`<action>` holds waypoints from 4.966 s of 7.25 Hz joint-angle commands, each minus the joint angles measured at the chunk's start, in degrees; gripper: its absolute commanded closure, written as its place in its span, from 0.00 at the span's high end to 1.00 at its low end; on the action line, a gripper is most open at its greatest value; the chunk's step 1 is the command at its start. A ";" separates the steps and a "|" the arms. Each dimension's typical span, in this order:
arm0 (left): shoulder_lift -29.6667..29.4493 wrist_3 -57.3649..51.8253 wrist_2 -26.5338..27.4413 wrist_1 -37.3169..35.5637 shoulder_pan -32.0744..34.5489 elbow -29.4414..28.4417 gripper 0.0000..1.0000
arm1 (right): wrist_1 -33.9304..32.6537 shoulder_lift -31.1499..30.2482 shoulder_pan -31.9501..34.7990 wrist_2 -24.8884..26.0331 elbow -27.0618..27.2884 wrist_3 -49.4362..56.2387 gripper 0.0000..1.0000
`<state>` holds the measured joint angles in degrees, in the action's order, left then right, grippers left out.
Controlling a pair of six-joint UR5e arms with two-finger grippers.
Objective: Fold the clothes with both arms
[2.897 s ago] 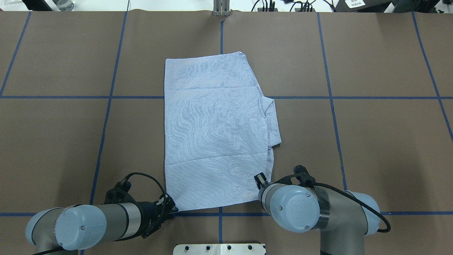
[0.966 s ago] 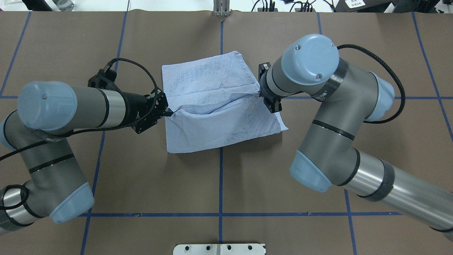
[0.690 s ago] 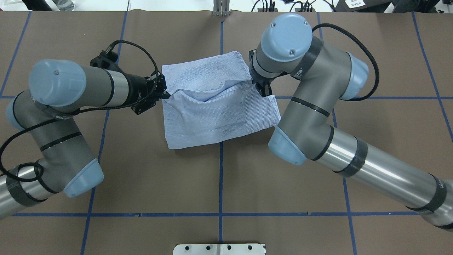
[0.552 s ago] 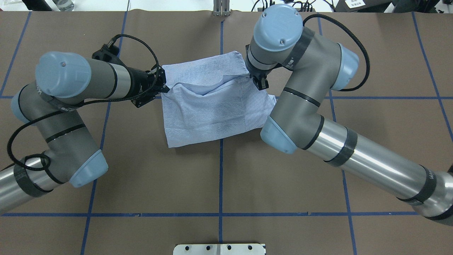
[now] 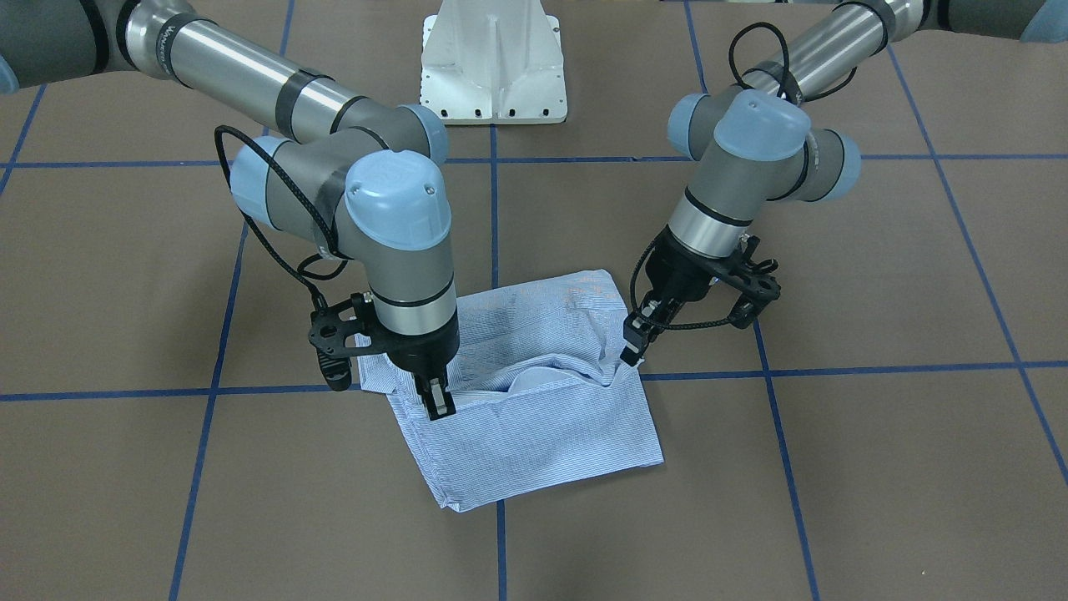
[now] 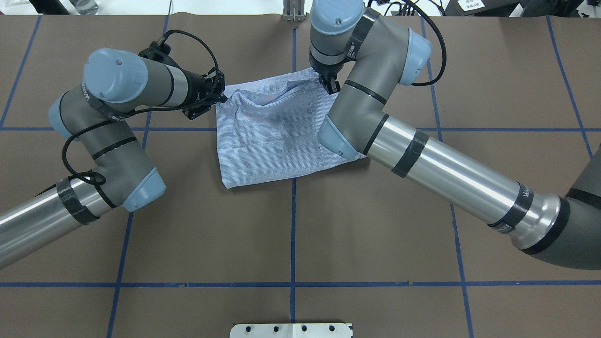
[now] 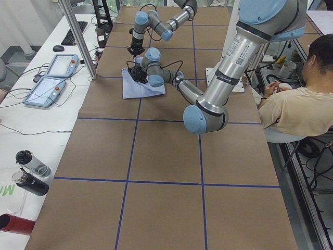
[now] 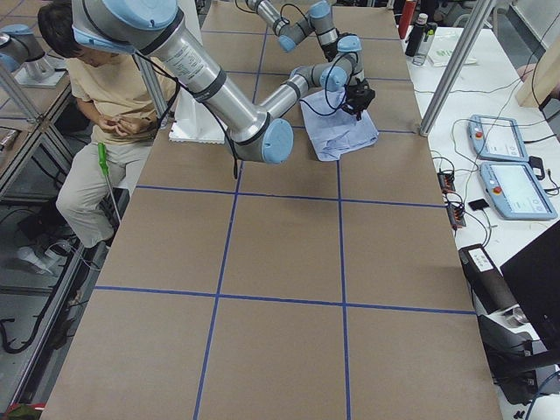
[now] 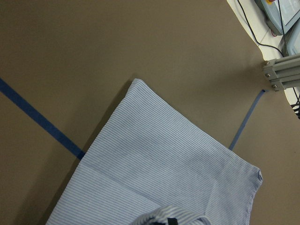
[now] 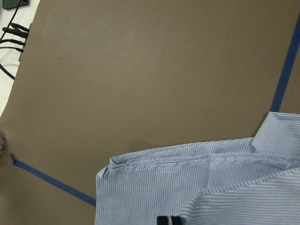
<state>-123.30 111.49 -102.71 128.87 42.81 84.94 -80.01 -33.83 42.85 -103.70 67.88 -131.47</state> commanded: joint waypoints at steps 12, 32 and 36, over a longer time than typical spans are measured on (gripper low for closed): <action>1.34 -21.50 -10.89 11.14 8.06 -8.89 0.69 | 6.20 -2.42 6.79 -10.17 -5.63 26.54 1.00; 38.49 -108.06 -31.24 -6.88 41.21 8.49 0.99 | -5.86 -63.20 40.30 -30.33 31.70 123.12 1.00; 40.07 -106.74 -30.97 -6.70 41.13 8.84 0.99 | -5.43 -62.67 40.56 -29.80 31.44 123.12 1.00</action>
<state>-83.38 4.26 -133.45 122.15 83.94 93.71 -85.61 -96.60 83.38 -133.65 99.55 -8.35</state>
